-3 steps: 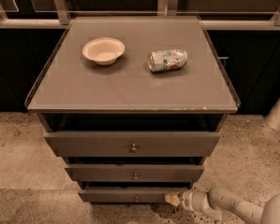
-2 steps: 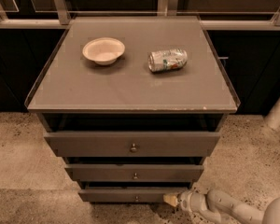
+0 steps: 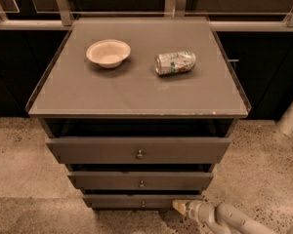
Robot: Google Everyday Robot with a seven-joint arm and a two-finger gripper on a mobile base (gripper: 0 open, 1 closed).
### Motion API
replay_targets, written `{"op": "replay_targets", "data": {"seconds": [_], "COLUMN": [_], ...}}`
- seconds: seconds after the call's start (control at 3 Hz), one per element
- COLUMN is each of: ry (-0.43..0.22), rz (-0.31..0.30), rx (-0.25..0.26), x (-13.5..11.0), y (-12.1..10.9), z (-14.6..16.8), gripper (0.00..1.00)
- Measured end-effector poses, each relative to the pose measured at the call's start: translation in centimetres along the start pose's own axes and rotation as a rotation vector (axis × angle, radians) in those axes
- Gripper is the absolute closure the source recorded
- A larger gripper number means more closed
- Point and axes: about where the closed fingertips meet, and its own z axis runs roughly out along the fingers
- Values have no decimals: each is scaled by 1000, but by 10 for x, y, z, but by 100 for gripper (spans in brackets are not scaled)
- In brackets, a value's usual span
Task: Close bottom drawer
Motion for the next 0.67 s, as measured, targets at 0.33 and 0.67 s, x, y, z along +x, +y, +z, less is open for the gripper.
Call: {"op": "replay_targets", "data": {"seconds": [0.33, 0.67], "ry": [-59, -59], "rz": [3, 3], "rx": [32, 32], "x": [-6, -4], "y": [-7, -6], "z": [2, 0], "gripper": [100, 100]}}
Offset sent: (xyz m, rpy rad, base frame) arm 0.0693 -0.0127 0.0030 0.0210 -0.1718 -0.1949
